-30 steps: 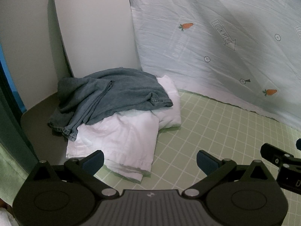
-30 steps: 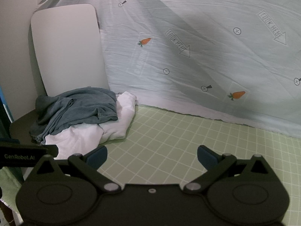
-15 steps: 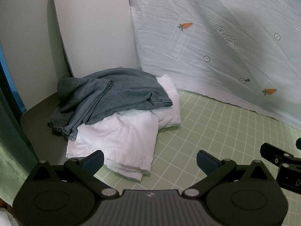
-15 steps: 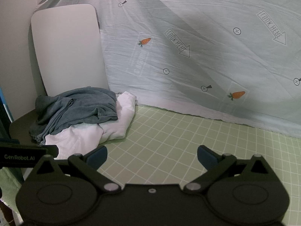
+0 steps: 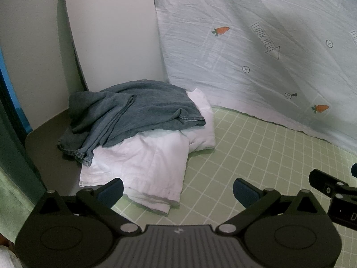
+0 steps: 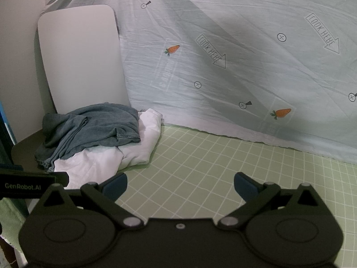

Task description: Fold clothes

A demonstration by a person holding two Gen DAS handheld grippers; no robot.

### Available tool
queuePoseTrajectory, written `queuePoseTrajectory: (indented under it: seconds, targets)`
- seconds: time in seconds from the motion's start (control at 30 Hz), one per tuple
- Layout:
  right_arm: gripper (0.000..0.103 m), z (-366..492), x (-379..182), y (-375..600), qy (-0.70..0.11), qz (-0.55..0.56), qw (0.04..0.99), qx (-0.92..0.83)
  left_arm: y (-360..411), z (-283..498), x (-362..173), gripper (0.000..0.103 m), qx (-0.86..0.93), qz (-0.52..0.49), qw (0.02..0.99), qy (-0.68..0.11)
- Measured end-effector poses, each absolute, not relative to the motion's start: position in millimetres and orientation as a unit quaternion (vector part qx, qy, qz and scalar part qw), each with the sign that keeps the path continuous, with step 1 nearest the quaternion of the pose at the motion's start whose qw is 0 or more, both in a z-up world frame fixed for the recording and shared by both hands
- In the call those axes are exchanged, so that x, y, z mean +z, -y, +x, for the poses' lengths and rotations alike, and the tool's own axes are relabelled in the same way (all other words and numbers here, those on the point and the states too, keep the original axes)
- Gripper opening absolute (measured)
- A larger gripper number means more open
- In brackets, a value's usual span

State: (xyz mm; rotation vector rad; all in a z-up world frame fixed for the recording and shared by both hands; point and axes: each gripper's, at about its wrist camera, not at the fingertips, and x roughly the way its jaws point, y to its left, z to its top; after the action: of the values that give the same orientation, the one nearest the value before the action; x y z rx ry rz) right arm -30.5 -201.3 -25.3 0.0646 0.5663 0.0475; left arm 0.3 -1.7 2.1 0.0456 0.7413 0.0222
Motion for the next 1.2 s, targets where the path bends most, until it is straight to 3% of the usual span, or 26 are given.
queuePoseTrajectory:
  seconds: [0.73, 1.2]
  targets:
    - [0.103, -10, -45, 212, -0.314, 0.048, 0.948, 0.003, -3, 28, -20, 0.103, 0.013, 0.006, 0.913, -0.408]
    - [0.103, 111, -74, 210, -0.354, 0.014, 0.935, 0.020, -69, 157, -50, 0.103, 0.102, -0.032, 0.897, -0.430]
